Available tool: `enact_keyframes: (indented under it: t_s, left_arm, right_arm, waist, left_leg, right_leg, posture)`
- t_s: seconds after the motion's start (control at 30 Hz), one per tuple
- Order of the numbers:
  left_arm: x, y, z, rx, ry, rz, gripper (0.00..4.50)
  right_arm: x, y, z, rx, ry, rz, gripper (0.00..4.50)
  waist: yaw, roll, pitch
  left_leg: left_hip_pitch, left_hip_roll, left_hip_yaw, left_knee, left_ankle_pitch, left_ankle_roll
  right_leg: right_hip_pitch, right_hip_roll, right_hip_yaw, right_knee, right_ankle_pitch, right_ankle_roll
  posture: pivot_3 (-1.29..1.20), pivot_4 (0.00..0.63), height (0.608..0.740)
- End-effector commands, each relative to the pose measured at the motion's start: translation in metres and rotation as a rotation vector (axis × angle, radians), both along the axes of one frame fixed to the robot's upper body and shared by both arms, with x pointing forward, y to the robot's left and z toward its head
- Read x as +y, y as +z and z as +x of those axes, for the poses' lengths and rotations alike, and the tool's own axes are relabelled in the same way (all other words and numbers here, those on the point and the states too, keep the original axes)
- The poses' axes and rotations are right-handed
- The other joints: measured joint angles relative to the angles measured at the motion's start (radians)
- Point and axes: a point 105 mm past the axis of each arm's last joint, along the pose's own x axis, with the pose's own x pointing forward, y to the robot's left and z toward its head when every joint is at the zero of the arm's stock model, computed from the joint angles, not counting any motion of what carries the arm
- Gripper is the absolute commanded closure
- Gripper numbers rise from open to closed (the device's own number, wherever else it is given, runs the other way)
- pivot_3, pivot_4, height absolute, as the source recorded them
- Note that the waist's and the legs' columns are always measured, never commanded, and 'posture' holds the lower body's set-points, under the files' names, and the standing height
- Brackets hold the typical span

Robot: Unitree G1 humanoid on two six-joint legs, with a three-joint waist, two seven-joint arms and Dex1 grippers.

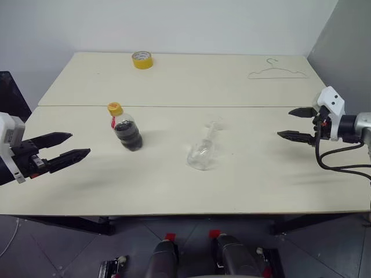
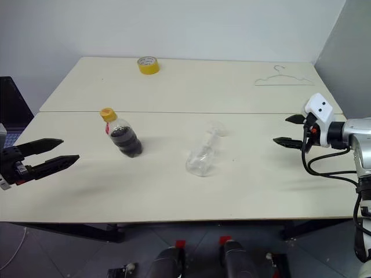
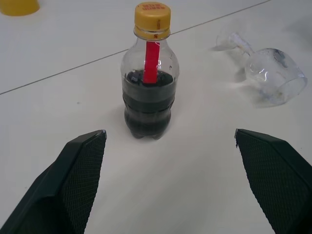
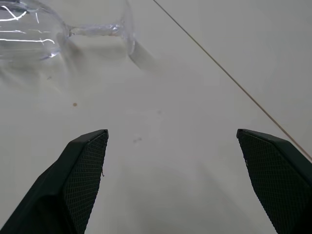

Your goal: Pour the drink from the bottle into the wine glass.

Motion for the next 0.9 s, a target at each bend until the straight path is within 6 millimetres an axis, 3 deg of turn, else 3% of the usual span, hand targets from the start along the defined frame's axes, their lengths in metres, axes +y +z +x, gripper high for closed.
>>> enact_keyframes:
  t_s: [0.03, 0.6, 0.73, 0.9]
  left_arm:
    - [-0.003, 0.012, 0.001, -0.039, -0.015, 0.009, 0.03]
    - [-0.002, 0.010, 0.002, -0.032, -0.008, 0.029, 0.03]
    - [-0.001, 0.001, 0.006, -0.022, 0.016, 0.049, 0.03]
    - [-0.017, -0.014, 0.015, -0.034, 0.030, 0.010, 0.03]
  right_arm:
    - [0.000, 0.016, -0.007, -0.040, 0.026, 0.005, 0.00]
    - [0.017, 0.020, -0.012, -0.034, 0.097, 0.063, 0.00]
    - [0.023, 0.019, -0.011, -0.036, 0.114, 0.069, 0.00]
    - [0.043, 0.014, -0.017, -0.021, 0.185, 0.087, 0.00]
  waist:
    - [0.000, 0.000, 0.000]
    - [-0.003, 0.000, 0.000]
    - [-0.003, 0.000, 0.000]
    - [-0.002, 0.000, 0.000]
  left_leg:
    - [0.000, 0.000, 0.000, 0.000, 0.000, 0.000]
    - [0.001, 0.000, 0.002, 0.002, 0.000, 0.000]
    - [0.001, 0.000, 0.002, 0.002, 0.000, 0.000]
    - [0.000, 0.000, 0.002, 0.002, 0.000, 0.000]
  right_leg:
    - [0.000, 0.000, 0.000, 0.001, 0.000, 0.000]
    - [-0.005, 0.005, 0.002, 0.011, -0.002, -0.004]
    - [-0.005, 0.005, 0.003, 0.011, -0.002, -0.004]
    - [-0.005, 0.005, 0.003, 0.011, -0.002, -0.004]
  posture:
    - [0.00, 0.150, 0.740]
    - [0.00, 0.150, 0.740]
    - [0.00, 0.150, 0.740]
    - [0.00, 0.150, 0.740]
